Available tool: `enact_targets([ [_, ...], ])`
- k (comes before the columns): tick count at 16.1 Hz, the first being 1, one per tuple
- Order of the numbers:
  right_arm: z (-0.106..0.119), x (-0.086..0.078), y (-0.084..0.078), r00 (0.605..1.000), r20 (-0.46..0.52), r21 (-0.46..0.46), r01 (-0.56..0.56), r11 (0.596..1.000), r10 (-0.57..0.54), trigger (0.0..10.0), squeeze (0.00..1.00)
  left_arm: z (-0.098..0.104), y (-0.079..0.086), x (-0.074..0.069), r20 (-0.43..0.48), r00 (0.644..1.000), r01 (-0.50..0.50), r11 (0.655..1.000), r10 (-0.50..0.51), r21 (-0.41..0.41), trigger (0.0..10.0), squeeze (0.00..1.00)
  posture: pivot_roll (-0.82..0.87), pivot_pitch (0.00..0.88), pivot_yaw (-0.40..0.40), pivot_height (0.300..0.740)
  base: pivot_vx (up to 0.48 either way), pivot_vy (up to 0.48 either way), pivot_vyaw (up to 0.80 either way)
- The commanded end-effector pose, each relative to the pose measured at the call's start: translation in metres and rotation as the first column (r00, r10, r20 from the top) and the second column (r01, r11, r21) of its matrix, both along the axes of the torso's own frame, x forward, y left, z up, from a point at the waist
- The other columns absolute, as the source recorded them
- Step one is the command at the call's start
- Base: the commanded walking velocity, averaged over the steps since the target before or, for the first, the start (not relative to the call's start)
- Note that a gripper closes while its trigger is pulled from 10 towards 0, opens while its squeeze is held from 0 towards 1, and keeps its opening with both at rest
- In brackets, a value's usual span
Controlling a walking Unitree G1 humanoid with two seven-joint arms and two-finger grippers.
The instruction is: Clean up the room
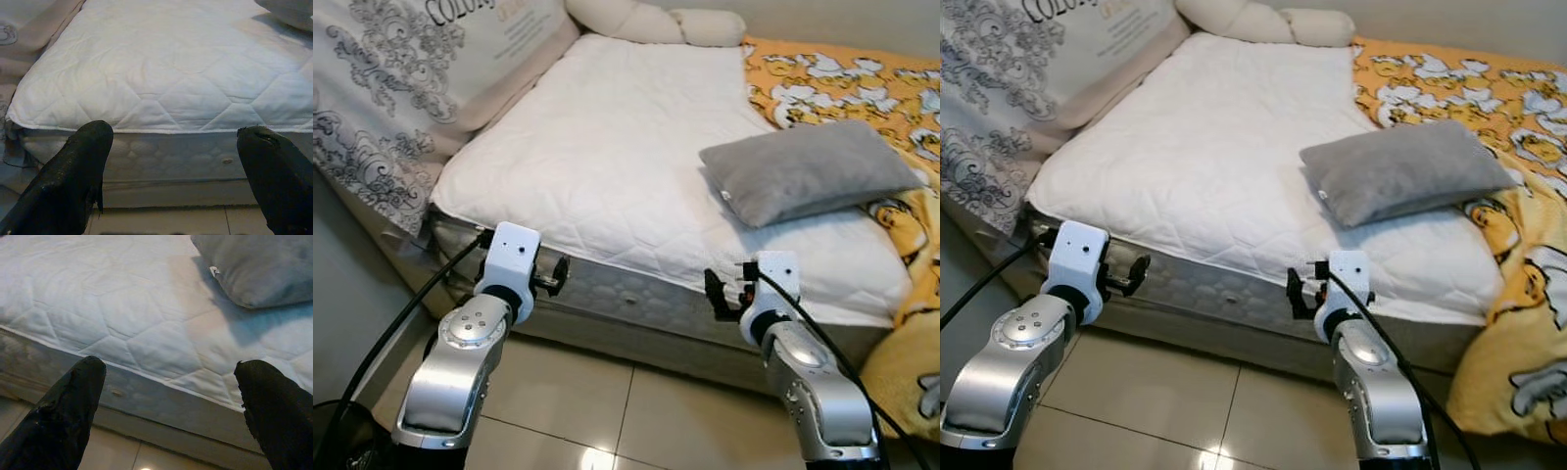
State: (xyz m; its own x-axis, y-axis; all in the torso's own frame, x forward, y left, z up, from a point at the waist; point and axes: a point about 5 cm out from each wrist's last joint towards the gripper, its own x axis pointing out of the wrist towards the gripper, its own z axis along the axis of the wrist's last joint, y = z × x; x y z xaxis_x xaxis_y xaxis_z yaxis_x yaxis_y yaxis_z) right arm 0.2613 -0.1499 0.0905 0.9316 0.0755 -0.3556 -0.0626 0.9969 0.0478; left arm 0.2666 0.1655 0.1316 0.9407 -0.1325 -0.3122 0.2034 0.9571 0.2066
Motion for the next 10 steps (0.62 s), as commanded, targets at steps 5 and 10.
enact_targets([
  [5,0.0039,0.0023,0.0009,1.0,0.003,0.002,-0.003,1.0,0.003,10.0,0.0,0.0004,0.0009,0.0003,-0.002,1.0,0.005,1.0,-0.005,0.001,10.0,0.0,-0.1,0.0,-0.013,0.74,0.262,0.0,-0.59],
  [10,0.0049,0.0029,0.0012,1.0,0.012,-0.004,-0.004,1.0,0.004,10.0,0.0,0.0009,0.002,0.0013,0.001,1.0,0.002,1.0,-0.002,0.002,10.0,0.0,-0.1,0.0,-0.014,0.74,0.264,0.0,-0.15],
])
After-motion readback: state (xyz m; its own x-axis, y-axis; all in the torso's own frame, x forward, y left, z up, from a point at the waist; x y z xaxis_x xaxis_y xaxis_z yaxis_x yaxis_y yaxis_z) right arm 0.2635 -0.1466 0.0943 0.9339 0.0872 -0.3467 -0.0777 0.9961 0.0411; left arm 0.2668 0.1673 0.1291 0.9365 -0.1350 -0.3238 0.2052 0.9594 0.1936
